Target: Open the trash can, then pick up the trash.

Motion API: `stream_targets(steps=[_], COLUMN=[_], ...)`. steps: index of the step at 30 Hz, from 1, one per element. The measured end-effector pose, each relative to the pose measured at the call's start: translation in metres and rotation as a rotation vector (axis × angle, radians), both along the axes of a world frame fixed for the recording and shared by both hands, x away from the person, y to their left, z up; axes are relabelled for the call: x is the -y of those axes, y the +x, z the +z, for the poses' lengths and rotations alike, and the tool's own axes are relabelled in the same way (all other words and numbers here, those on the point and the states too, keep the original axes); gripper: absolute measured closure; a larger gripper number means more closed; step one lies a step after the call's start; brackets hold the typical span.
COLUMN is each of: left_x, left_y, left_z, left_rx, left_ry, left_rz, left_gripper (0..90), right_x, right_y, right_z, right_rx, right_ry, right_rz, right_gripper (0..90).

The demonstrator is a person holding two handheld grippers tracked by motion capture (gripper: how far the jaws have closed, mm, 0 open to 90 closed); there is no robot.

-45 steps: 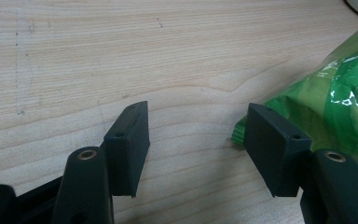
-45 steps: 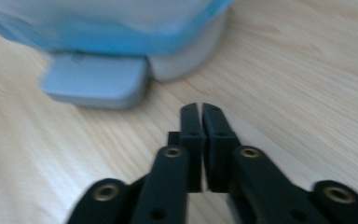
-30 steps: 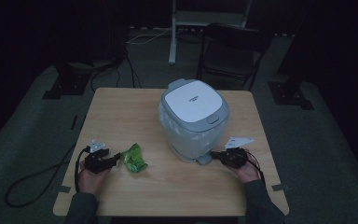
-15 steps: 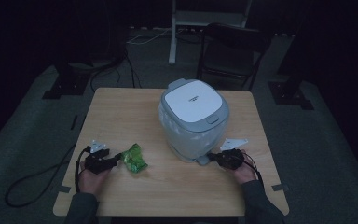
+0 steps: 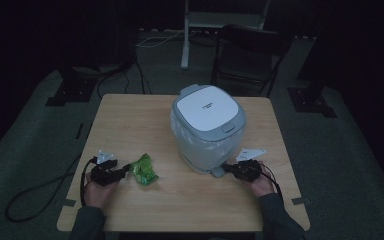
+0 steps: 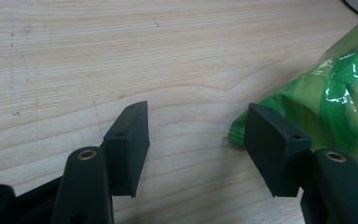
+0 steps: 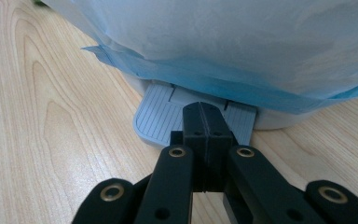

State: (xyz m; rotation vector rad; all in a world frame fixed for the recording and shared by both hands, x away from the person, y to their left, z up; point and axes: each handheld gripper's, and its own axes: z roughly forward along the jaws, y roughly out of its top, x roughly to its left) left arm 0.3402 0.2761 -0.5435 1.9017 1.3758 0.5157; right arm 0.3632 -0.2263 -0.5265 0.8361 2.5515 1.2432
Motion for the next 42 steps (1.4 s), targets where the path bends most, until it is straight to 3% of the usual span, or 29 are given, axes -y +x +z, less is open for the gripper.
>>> stream_targets(steps=[19, 39, 42], left_x=[0.0003, 0.0002, 0.0005], left_y=[-0.0003, -0.0012, -0.0027], left_z=[0.0000, 0.0002, 0.0027], left_rx=[0.001, 0.000, -0.020], left_ry=[0.003, 0.009, 0.009], left_rz=[-0.001, -0.004, 0.007], left_gripper=[41.1, 41.1, 44.2], right_x=[-0.0059, -0.0057, -0.0056], right_y=[0.0007, 0.0014, 0.0017], right_z=[-0.0060, -0.0059, -0.0060], right_rx=[-0.019, -0.019, -0.022], right_ry=[-0.054, -0.056, -0.052], right_rz=[-0.009, -0.004, -0.004], right_gripper=[90.0, 90.0, 90.0])
